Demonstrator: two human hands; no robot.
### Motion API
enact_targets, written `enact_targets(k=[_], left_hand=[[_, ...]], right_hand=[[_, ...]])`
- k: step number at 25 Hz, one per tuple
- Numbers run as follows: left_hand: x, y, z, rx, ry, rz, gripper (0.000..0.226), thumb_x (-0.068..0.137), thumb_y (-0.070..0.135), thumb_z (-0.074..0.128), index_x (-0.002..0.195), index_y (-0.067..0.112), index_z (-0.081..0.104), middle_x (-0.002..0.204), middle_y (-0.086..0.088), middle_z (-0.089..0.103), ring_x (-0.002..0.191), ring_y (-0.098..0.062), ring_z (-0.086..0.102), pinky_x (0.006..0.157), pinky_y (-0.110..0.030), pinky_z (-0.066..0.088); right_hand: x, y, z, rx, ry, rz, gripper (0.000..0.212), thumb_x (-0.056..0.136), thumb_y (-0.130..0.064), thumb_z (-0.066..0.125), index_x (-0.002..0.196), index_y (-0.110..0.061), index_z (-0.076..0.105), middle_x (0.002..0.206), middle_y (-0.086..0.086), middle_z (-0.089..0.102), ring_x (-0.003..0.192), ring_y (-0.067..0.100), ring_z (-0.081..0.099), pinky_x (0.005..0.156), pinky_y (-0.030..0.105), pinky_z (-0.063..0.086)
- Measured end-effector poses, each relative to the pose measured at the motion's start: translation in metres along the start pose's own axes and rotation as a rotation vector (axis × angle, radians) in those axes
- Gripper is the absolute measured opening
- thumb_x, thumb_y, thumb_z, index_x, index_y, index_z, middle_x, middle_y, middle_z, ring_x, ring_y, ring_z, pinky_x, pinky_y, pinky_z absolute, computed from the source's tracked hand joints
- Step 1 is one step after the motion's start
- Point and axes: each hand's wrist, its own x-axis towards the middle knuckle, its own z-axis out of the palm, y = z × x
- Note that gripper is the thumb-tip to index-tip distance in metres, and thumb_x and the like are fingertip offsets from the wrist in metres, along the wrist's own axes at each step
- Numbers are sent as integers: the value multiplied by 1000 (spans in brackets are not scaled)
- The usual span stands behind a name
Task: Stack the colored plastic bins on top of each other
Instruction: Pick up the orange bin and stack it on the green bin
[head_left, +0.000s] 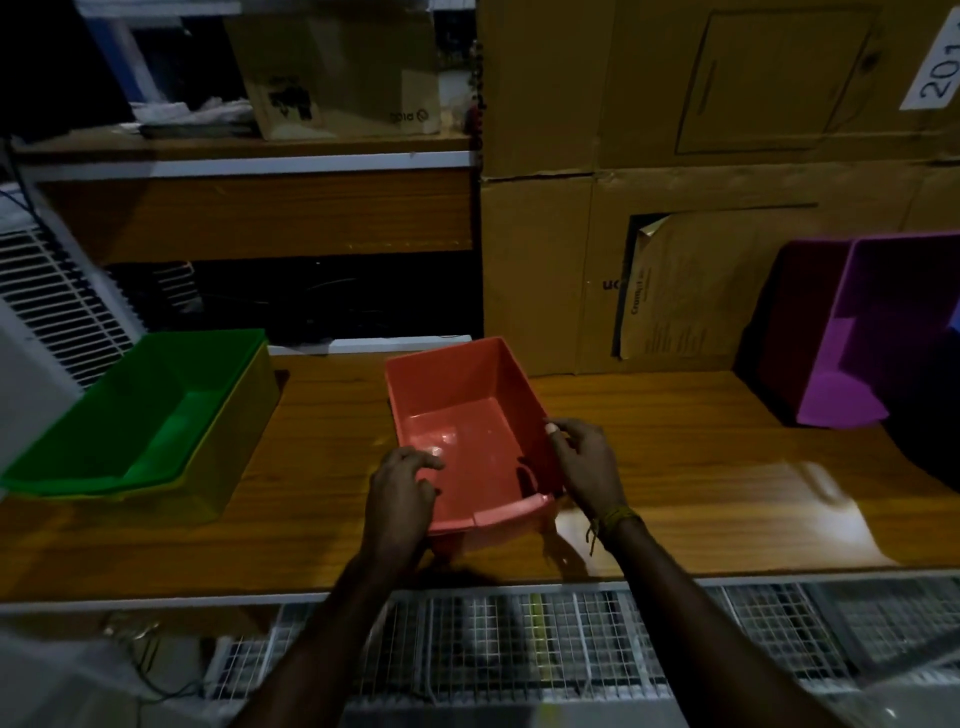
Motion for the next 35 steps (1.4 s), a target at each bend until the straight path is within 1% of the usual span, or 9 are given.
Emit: enact_targets(k=[4,7,9,13,16,19,23,29,35], left_hand=[[0,15,-8,-280,155,-135,18,92,14,60,103,22,70,106,-4,67,61,11,58,45,-7,40],[13,28,-22,-342,249,-172,27,95,38,57,110,20,70,108,-3,70,89,-8,65,68,-25,52],[25,35,-33,-385,299,-186,34,95,48,53,103,20,71,100,-4,72,91,-22,66,74,-35,50],[41,38,-47,-383,285,-200,38,93,52,52,103,21,70,104,-6,72,97,-27,66,85,-44,54],[33,30,-43,-269,246,-236,31,89,45,62,114,27,68,122,-5,67,108,-26,64,90,-41,53],[19,20,-30,-116,246,-225,35,88,38,65,121,26,65,127,-10,63,109,-28,63,79,-33,49],[-1,5,-12,-33,209,-266,36,86,32,67,122,27,64,128,-13,60,114,-31,59,83,-34,47],[-13,-8,0,29,199,-240,34,85,26,67,118,23,66,126,-13,60,118,-34,54,95,-41,46],[-13,-11,7,248,148,-244,34,88,32,62,121,26,64,136,-13,53,122,-35,48,99,-42,41]], right_hand=[[-2,-11,1,145,4,66,30,101,-39,49,103,-20,72,102,3,73,96,26,70,85,52,59],[6,-32,-7,190,28,55,29,100,-47,47,86,-35,69,86,-15,67,89,16,68,84,48,59],[13,-49,-12,212,56,41,32,98,-52,47,77,-40,68,79,-20,65,83,6,64,81,40,56],[20,-63,-16,234,67,13,34,97,-54,48,78,-36,69,78,-21,66,83,4,64,75,33,53],[10,-51,-10,190,3,42,35,98,-50,51,91,-24,73,85,-8,71,85,13,68,77,36,56],[-5,-33,0,163,-50,87,26,98,-42,54,93,-22,68,96,3,73,90,23,71,79,40,60],[-23,-16,14,63,-45,67,20,98,-28,56,94,-16,71,95,10,75,65,2,61,53,11,46],[-30,-5,29,-27,-91,93,32,98,-32,54,112,-10,72,120,14,67,106,28,66,92,42,57],[-38,-13,47,-203,-78,90,29,96,-30,55,118,-18,70,136,14,53,124,34,54,101,47,52]])
